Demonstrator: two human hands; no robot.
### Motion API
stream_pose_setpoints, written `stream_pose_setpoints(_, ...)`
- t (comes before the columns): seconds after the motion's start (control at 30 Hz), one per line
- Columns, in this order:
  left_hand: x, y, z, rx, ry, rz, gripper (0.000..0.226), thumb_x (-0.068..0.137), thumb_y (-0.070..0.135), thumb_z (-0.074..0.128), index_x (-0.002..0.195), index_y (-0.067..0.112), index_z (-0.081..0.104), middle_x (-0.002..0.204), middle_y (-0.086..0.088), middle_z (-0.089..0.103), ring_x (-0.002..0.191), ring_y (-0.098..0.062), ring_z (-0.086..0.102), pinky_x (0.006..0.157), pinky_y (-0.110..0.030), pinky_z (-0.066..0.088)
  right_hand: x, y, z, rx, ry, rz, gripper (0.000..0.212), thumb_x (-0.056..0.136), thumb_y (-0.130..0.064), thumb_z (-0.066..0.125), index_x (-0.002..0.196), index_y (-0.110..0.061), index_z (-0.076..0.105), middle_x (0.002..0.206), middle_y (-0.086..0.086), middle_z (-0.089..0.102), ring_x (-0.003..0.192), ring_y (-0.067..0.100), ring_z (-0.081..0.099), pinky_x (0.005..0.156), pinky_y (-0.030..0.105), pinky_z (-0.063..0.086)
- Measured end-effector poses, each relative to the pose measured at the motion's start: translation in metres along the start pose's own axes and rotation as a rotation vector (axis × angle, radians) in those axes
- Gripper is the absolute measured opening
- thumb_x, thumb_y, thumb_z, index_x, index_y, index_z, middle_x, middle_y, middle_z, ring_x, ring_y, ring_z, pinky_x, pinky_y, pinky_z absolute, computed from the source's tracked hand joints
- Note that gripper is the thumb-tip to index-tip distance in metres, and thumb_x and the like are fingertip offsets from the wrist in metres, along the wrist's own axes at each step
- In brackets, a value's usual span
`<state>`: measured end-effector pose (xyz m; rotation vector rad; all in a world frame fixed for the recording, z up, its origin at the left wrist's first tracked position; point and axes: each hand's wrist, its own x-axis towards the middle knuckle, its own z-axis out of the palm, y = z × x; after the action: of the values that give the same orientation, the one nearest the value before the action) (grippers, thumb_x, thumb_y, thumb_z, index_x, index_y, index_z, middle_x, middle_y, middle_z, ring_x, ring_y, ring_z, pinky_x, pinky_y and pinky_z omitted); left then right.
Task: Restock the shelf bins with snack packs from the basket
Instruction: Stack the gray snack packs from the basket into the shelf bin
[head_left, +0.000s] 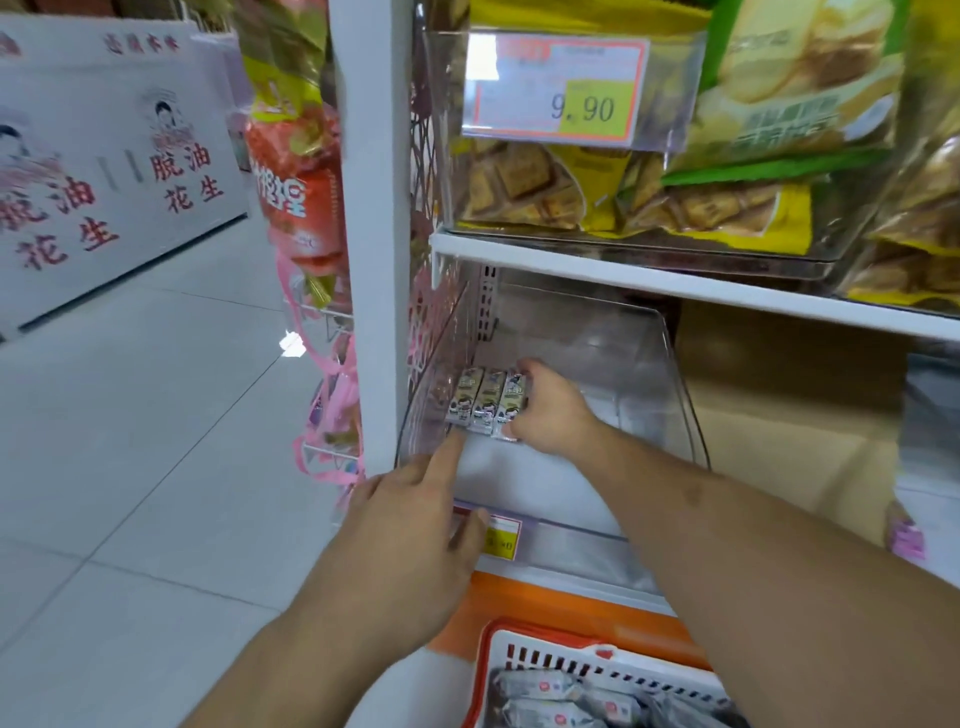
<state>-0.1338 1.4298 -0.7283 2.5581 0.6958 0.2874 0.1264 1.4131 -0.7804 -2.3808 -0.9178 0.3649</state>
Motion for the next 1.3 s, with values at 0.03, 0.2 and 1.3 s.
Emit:
stream_pose_setpoints(0.03,0.000,-0.001,0.001,0.009,0.005,0.004,0.068,0.102,0.049,0.046,0.158,0.045,0.008,0.135,0.012,0.050,0.125,-0.023,0.048,0.108,-0.037,0.040,0.002,0.000,0.002,0.015,-0.006,0.007,0.083,0.074,-0.005,0.077,0.150,-0.017,0.046,0.131,0.010,0.067,0.113,0.032,0.066,0.087,0.040,0.061)
stream_pose_setpoints(0.2,0.003,-0.001,0.003,0.062,0.004,0.019,0.063,0.104,0.048,0.045,0.160,0.038,0.015,0.151,0.010,0.044,0.135,-0.017,0.043,0.114,-0.034,0.036,0.003,0.001,0.001,0.040,-0.043,0.062,0.097,0.070,-0.015,0.069,0.159,-0.031,0.033,0.137,0.008,0.063,0.114,0.030,0.065,0.079,0.035,0.064)
stream_pose_setpoints(1.3,-0.127,-0.030,0.214,0.153,-0.506,-0.077,0.111,0.078,0.092,0.007,0.161,0.023,-0.019,0.169,-0.012,-0.024,0.156,-0.040,-0.014,0.128,-0.054,0.005,-0.297,0.219,-0.004,-0.321,-0.249,0.222,0.042,0.100,-0.036,0.057,0.136,-0.013,0.057,0.125,0.006,0.067,0.110,0.027,0.066,0.092,0.033,0.055)
